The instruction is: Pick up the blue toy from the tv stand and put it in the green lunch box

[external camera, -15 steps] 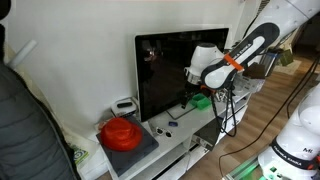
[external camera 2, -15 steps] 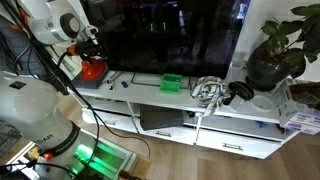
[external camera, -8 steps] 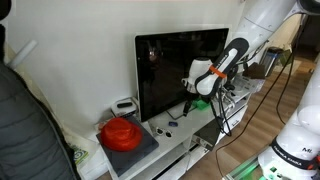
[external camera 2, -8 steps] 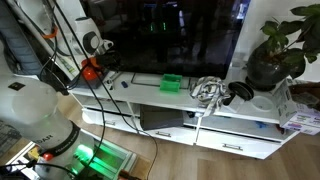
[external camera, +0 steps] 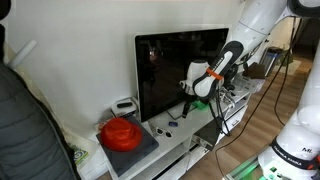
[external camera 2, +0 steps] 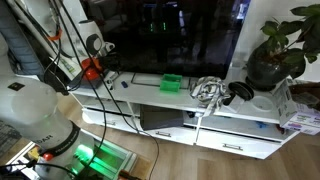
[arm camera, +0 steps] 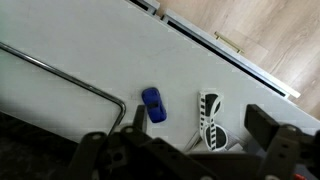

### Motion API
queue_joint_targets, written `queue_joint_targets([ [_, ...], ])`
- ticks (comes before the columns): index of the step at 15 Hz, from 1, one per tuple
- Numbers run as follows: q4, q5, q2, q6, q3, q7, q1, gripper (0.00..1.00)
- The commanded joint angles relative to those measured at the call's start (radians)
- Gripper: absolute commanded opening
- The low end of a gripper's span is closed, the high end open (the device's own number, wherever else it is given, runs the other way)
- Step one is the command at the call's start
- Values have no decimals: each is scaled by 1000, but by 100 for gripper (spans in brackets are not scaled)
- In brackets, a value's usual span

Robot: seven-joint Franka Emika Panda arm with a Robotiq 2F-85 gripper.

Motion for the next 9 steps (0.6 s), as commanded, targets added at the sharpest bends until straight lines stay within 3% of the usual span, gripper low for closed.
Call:
queue_joint_targets([
  [1, 58, -70, 89, 14, 2, -36, -12, 100],
  [6, 144, -257, 185, 22, -110, 62, 71, 100],
  [9, 195, -308, 243, 31, -144, 102, 109, 100],
])
